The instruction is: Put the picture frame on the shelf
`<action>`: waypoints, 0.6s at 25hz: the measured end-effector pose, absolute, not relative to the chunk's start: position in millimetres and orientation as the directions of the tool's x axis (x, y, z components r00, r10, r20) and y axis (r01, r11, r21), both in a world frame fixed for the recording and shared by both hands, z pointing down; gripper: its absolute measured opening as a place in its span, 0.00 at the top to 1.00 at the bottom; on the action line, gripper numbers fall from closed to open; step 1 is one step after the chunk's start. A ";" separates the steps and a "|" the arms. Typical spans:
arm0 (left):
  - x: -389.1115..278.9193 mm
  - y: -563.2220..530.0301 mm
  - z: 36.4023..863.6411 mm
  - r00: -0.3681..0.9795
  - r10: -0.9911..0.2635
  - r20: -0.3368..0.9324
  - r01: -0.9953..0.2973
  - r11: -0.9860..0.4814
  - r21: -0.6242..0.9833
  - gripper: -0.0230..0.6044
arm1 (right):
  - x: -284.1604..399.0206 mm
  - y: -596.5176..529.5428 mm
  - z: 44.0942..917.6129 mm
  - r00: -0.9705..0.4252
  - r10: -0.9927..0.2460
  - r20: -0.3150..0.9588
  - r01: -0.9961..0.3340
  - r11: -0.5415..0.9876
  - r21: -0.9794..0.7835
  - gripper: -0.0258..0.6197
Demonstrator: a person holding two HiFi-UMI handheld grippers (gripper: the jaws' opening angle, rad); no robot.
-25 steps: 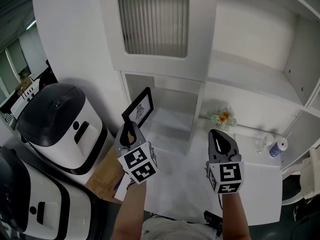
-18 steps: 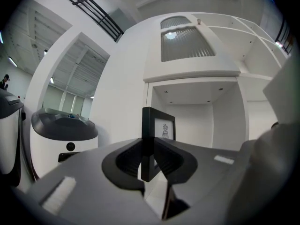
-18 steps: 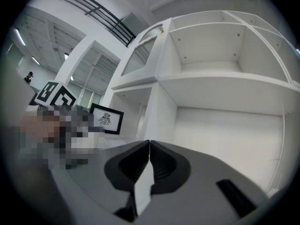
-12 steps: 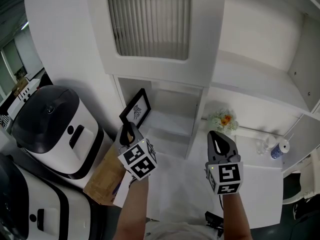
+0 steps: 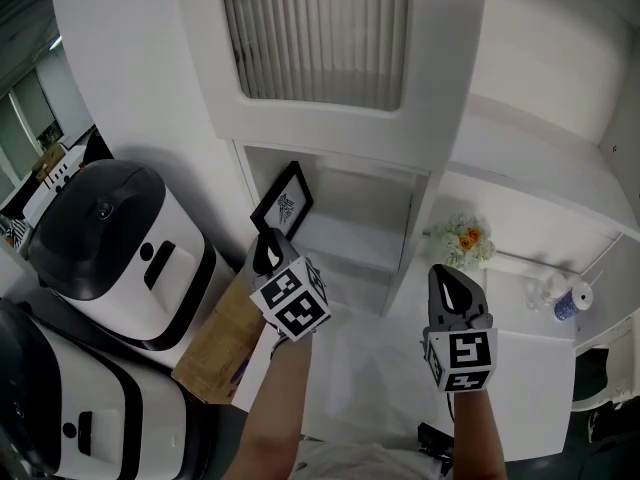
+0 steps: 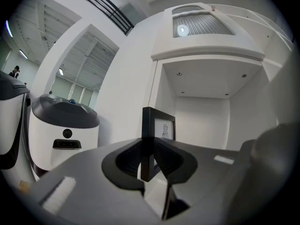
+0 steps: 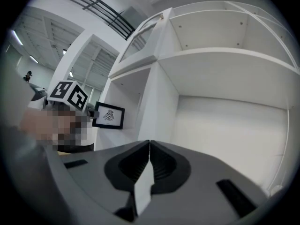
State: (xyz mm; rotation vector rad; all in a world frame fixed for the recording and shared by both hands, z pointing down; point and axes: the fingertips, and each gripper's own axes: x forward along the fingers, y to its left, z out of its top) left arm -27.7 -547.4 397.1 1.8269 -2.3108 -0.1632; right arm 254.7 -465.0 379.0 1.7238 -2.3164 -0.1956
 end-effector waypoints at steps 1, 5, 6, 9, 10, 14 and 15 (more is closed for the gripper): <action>-26.7 -549.8 397.3 -0.225 -0.971 0.083 -0.950 0.237 0.205 0.84 | 255.1 -465.5 381.5 -0.270 -0.955 0.121 -0.923 0.293 0.250 0.95; -22.5 -558.4 397.8 -0.242 -0.967 0.085 -0.947 0.254 0.199 0.84 | 258.5 -466.2 387.4 -0.267 -0.955 0.133 -0.925 0.293 0.244 0.95; -21.7 -560.3 397.8 -0.246 -0.965 0.086 -0.946 0.259 0.198 0.84 | 259.8 -466.1 387.8 -0.266 -0.955 0.134 -0.926 0.291 0.242 0.95; -20.1 -566.6 396.9 -0.255 -0.963 0.086 -0.944 0.267 0.194 0.83 | 263.4 -465.9 388.8 -0.260 -0.956 0.135 -0.929 0.286 0.236 0.94; -19.7 -568.4 396.8 -0.258 -0.962 0.086 -0.943 0.271 0.194 0.83 | 264.4 -466.0 389.2 -0.259 -0.956 0.136 -0.929 0.285 0.235 0.94; -17.5 -572.5 397.1 -0.264 -0.960 0.098 -0.939 0.279 0.203 0.83 | 266.9 -466.3 390.5 -0.255 -0.957 0.139 -0.930 0.282 0.235 0.94; -16.9 -573.0 397.0 -0.262 -0.960 0.103 -0.938 0.278 0.207 0.83 | 266.9 -466.5 390.5 -0.255 -0.957 0.139 -0.930 0.282 0.235 0.95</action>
